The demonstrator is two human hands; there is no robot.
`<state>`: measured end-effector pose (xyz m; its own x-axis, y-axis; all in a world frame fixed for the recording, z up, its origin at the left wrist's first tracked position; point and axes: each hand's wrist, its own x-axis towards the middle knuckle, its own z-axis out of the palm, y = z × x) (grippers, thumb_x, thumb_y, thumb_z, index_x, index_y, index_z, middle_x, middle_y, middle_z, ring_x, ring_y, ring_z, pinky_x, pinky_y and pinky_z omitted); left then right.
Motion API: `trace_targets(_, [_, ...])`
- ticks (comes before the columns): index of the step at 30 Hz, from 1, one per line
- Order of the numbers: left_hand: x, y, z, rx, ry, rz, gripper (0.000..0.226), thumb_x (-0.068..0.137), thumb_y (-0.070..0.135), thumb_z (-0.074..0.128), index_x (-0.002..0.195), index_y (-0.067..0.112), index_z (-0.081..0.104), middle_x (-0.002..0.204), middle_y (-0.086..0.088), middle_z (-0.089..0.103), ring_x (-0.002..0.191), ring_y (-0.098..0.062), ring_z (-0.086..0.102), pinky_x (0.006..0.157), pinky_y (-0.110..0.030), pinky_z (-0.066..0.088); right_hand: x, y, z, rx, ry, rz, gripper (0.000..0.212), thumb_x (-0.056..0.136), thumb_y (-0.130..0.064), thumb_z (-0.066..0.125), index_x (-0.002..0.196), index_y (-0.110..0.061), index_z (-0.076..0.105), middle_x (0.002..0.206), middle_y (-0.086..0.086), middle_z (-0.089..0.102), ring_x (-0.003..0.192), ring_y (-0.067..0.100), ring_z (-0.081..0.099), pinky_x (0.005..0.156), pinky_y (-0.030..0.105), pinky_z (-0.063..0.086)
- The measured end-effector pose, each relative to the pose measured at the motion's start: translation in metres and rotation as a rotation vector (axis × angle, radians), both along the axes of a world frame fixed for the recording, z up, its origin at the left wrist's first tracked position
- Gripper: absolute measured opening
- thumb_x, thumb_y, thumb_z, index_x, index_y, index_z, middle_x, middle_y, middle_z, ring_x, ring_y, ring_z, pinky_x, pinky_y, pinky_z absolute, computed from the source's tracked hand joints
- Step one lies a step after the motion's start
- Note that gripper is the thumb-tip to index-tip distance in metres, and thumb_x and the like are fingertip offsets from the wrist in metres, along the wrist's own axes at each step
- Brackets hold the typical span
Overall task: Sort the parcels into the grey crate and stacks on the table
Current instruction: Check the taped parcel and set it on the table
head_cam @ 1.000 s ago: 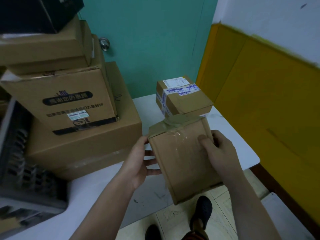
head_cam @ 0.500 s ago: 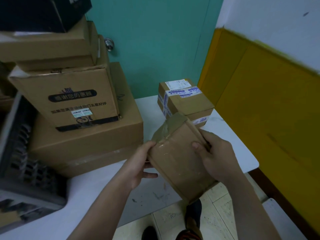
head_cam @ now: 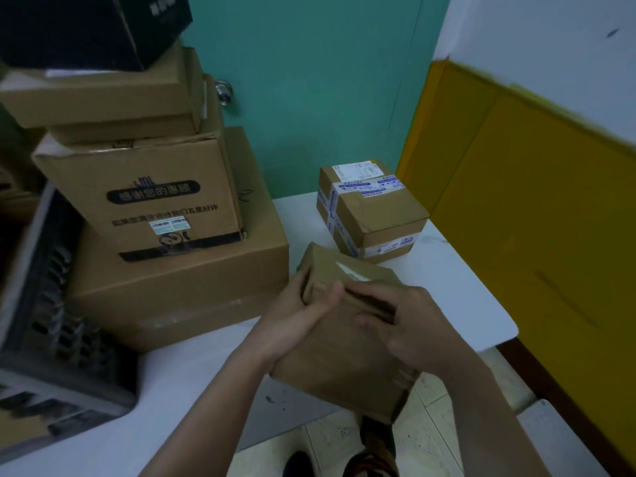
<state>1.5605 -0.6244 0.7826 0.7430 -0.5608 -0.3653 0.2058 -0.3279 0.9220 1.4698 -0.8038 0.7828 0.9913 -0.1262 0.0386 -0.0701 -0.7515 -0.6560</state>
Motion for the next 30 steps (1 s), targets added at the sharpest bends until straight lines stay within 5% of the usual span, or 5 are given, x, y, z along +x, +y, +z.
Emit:
trace_targets(8, [0.002,-0.001,-0.006,-0.030,-0.122,0.026,0.083,0.068,0.061,0.068,0.143,0.050,0.036,0.112,0.038,0.054,0.098,0.022,0.056,0.089,-0.012,0.049,-0.017,-0.018,0.004,0.250,-0.086,-0.559,0.053,0.080,-0.064,0.056,0.119,-0.030,0.068,0.121,-0.011,0.066,0.113,0.009,0.058,0.093,0.027,0.045])
trace_targets(14, [-0.004,0.001,-0.016,-0.010,-0.142,0.070,0.067,0.066,0.065,0.064,0.127,0.042,0.048,0.117,0.015,0.066,0.102,-0.005,0.065,0.091,-0.032,0.055,-0.027,-0.019,-0.008,0.906,0.337,-0.741,0.050,0.090,-0.064,0.048,0.126,-0.030,0.052,0.127,0.000,0.053,0.119,0.027,0.053,0.106,0.055,0.043])
trace_targets(21, [-0.005,0.005,-0.017,-0.170,-0.025,0.290,0.043,0.079,0.062,0.053,0.114,0.037,0.056,0.111,0.010,0.065,0.091,0.003,0.065,0.073,-0.022,0.052,-0.036,-0.023,0.004,0.794,0.010,-0.634,0.052,0.089,-0.058,0.047,0.121,-0.024,0.069,0.114,-0.003,0.073,0.108,0.018,0.066,0.091,0.037,0.049])
trace_targets(24, [-0.004,0.010,-0.028,-0.269,0.140,0.336,0.056,0.078,0.068,0.049,0.117,0.030,0.061,0.115,0.007,0.070,0.107,-0.010,0.066,0.089,-0.033,0.054,-0.040,-0.037,0.000,0.687,-0.043,-0.727,0.034,0.089,-0.042,0.067,0.120,-0.028,0.069,0.124,-0.007,0.065,0.115,0.015,0.059,0.094,0.035,0.044])
trace_targets(30, [-0.012,0.020,-0.060,-0.270,0.355,0.355,0.066,0.084,0.075,0.042,0.133,0.034,0.059,0.122,0.005,0.071,0.114,-0.020,0.066,0.091,-0.041,0.053,-0.043,-0.059,-0.021,0.745,0.091,-0.891,0.068,0.087,-0.059,0.061,0.148,-0.033,0.043,0.157,0.001,0.035,0.140,0.032,0.036,0.112,0.057,0.032])
